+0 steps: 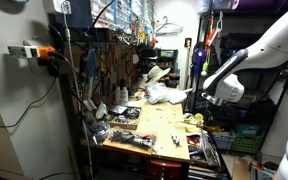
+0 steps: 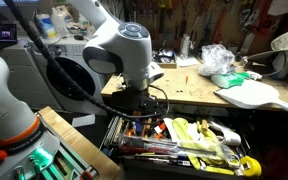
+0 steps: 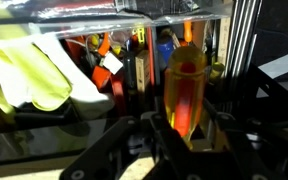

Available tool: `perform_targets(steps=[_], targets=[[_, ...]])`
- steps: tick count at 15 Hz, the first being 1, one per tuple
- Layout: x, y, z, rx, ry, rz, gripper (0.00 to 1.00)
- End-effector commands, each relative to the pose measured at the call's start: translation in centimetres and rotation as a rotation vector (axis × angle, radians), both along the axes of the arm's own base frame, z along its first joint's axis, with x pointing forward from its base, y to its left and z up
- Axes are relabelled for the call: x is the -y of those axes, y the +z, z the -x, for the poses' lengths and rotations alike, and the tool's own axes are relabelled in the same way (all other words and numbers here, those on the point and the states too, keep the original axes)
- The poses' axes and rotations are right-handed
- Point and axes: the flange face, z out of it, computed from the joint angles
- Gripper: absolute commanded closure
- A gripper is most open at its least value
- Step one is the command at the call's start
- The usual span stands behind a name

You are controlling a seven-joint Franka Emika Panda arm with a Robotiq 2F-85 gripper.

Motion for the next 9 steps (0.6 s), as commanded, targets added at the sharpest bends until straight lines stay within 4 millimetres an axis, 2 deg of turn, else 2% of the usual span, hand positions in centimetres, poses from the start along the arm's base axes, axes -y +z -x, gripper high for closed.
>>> perform_targets(steps=[1,9], targets=[[1.8,-0.4,3.3,-0.039,-0.054,0.017,0.90],[4.1,-1.8,6.9,-0.208,-0.115,0.110,0.90]])
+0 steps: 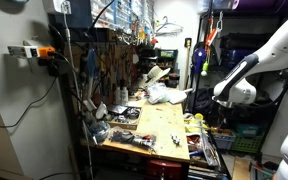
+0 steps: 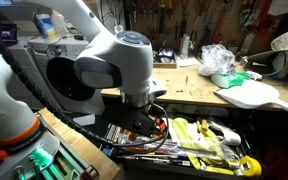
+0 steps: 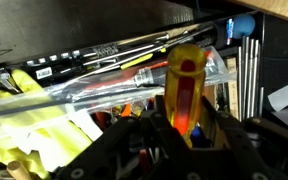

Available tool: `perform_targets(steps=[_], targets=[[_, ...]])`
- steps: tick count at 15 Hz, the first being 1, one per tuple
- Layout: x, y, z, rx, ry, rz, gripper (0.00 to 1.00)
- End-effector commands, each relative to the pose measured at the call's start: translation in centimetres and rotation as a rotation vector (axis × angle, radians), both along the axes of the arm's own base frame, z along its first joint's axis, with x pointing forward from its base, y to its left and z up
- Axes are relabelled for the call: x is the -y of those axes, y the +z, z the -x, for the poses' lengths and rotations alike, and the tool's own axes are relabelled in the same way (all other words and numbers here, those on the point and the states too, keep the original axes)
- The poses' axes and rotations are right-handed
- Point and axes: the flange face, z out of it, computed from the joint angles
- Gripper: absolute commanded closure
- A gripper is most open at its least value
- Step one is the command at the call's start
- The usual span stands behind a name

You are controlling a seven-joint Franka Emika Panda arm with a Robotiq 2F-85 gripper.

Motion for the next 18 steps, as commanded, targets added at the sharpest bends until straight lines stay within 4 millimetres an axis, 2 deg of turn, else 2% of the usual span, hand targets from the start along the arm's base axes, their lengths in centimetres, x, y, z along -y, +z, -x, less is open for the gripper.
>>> perform_targets(steps=[1,4,9,14,18], targets=[[0.3,-0.8,1.8,-0.074,0.000,0.046,0.90],[0.0,-1.3,1.9,-0.124,0.055,0.068,0.90],[-2.1,-2.4,-1.3,-0.163,0.191,0.064,0.90],[-5.1,-5.1,-5.2,-0.226,0.317,0.058,0.90],[-5.5,-7.7,-6.3,-0.258,0.342,0.048,0.90]])
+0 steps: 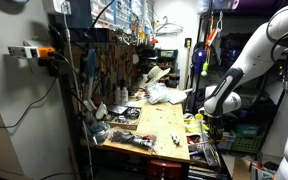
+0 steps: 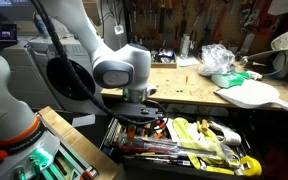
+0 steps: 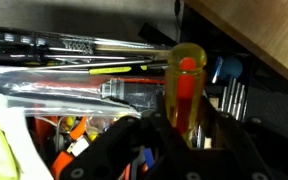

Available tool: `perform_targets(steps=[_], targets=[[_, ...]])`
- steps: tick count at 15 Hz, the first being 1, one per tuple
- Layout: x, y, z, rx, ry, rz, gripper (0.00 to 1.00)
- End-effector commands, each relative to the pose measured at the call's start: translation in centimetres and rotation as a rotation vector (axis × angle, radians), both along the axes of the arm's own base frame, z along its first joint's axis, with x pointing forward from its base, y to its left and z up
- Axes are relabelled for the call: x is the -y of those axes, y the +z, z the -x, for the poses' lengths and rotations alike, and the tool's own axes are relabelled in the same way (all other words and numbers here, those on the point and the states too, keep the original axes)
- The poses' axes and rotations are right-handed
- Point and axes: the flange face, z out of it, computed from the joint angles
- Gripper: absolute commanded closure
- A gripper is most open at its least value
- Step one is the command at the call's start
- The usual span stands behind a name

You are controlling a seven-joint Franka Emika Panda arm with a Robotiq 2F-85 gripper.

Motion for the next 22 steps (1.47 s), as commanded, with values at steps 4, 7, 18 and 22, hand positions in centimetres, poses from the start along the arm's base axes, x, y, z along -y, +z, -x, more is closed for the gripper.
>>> perform_targets(steps=[4,7,18,22], targets=[[-0.9,-4.2,-2.9,-0.029,0.037,0.001,0.90],[-0.9,-5.4,-3.9,-0.015,0.014,0.002,0.90],[-2.6,-7.6,-7.7,0.095,-0.102,-0.045,0.90],[-3.2,-8.0,-8.9,0.135,-0.092,-0.040,0.90]])
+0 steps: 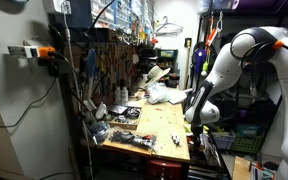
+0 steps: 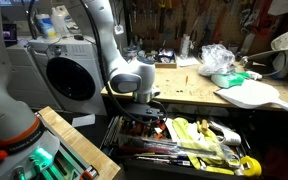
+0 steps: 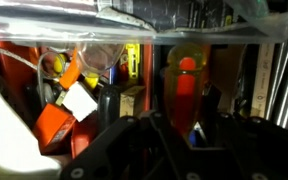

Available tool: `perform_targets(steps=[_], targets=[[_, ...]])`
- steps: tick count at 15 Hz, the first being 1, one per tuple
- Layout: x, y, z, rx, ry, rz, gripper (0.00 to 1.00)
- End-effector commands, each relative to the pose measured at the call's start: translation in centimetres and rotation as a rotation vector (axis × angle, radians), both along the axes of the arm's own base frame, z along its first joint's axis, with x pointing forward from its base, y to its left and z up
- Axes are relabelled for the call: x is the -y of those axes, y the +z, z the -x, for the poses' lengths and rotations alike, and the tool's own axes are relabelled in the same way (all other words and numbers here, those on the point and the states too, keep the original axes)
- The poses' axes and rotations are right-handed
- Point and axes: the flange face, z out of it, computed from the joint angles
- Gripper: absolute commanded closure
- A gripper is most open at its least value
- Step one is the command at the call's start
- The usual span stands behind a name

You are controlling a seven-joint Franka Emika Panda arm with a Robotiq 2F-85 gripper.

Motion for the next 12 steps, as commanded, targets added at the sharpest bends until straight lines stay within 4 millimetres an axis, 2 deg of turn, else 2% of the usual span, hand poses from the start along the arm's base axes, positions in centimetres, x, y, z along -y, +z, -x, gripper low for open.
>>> perform_targets(steps=[1,10,11,12], targets=[[-0.1,-0.7,-1.0,0.052,-0.008,0.005,0.90],[-1.8,-1.4,-2.6,0.118,0.053,-0.012,0.90],[-1.7,-1.5,-2.5,0.120,0.061,-0.017,0.40],[-1.7,-1.5,-2.5,0.123,0.070,-0.016,0.38]])
